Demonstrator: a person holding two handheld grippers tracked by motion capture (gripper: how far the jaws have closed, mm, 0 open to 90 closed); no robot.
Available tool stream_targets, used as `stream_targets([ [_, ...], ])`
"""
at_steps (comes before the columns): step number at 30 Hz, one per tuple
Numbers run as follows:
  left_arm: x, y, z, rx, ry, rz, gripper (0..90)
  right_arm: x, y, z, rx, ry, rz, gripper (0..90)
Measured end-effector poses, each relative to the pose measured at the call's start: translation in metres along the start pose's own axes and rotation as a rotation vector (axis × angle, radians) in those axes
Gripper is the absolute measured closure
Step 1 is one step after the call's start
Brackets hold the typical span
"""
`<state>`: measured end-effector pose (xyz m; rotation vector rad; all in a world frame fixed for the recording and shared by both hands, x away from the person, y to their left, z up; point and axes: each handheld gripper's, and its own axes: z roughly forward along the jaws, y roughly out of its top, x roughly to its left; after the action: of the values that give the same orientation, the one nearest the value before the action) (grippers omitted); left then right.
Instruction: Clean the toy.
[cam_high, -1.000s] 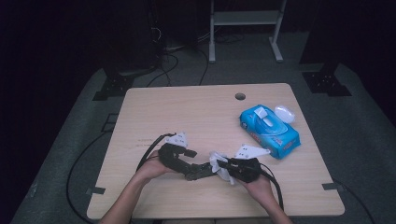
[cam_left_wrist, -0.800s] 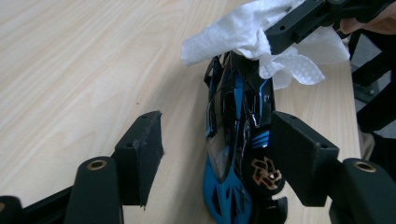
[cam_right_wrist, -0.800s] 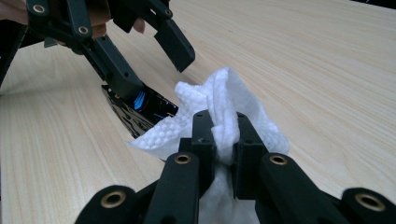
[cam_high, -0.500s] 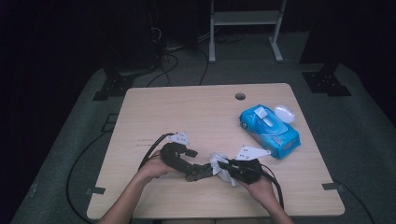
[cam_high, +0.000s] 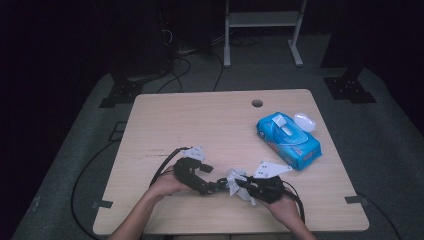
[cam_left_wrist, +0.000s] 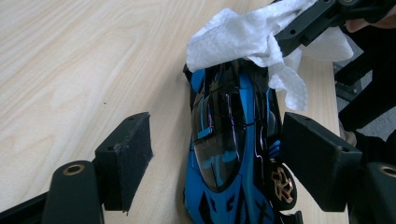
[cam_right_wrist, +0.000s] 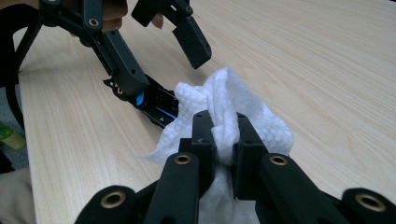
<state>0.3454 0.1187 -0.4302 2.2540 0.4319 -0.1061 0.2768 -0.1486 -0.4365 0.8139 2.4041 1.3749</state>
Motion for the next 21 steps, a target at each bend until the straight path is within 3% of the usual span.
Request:
stream_targets([
  [2,-0.004,0.000,0.001,0.003,0.009,0.024,24.5,0.001,-0.002,-0.001,0.001,0.001,-0.001,81.3],
  [11,-0.014,-0.005,0.012,0.041,-0.019,0.051,24.4,0.009,-0.013,-0.006,0.016,0.001,-0.022,81.3],
  [21,-0.027,-0.008,0.030,0.089,0.003,0.103,23.5,0.010,-0.024,-0.006,0.063,0.004,-0.023,81.1],
])
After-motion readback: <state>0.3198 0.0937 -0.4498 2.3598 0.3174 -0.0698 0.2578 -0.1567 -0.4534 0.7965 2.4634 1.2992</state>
